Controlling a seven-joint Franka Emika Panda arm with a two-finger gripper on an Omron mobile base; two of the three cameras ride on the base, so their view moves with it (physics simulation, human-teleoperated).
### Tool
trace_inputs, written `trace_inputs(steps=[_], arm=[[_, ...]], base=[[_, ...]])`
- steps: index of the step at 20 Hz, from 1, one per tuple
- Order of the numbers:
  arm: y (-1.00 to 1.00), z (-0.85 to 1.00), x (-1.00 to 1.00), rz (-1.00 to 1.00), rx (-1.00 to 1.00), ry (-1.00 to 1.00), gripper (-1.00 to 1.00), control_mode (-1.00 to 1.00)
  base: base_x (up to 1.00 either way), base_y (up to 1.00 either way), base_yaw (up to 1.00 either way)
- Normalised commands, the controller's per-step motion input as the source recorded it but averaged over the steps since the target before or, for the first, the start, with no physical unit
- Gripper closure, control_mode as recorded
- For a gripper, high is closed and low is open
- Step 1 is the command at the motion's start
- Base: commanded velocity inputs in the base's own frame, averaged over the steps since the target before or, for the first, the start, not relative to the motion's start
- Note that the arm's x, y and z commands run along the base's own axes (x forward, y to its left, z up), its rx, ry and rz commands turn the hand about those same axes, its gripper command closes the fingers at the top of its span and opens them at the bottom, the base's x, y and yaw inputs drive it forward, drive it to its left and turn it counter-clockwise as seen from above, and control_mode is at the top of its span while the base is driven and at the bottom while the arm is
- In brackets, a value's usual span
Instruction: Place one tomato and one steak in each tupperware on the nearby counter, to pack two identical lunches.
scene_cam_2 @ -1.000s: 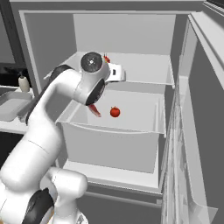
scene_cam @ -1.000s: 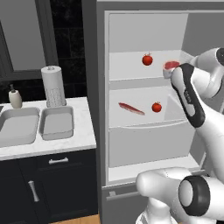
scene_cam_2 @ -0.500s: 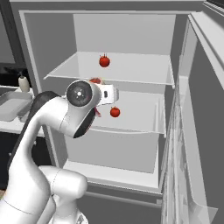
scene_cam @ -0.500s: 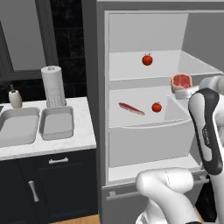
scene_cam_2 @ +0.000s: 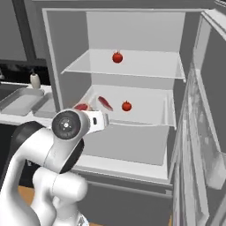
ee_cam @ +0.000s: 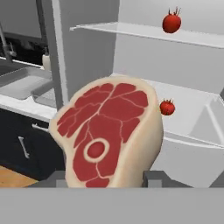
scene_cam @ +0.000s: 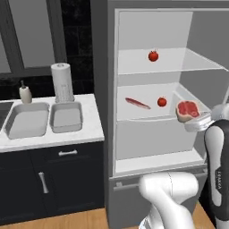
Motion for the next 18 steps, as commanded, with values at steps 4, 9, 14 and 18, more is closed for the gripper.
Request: trace_inputs(steps=[4,9,14,18], arm=[[0.0,0.0,0.0,0.0,0.0,0.0,1.0,1.0],[0.0,0.0,0.0,0.0,0.0,0.0,1.0,1.0],[0.0,0.0,0.0,0.0,0.0,0.0,1.0,1.0],[0.0,0.0,0.0,0.0,0.0,0.0,1.0,1.0]], base=[[-0.29,1.0,0.03],[0.13,1.0,0.01],[0.54,1.0,0.0],[0.95,0.96,-0.02]])
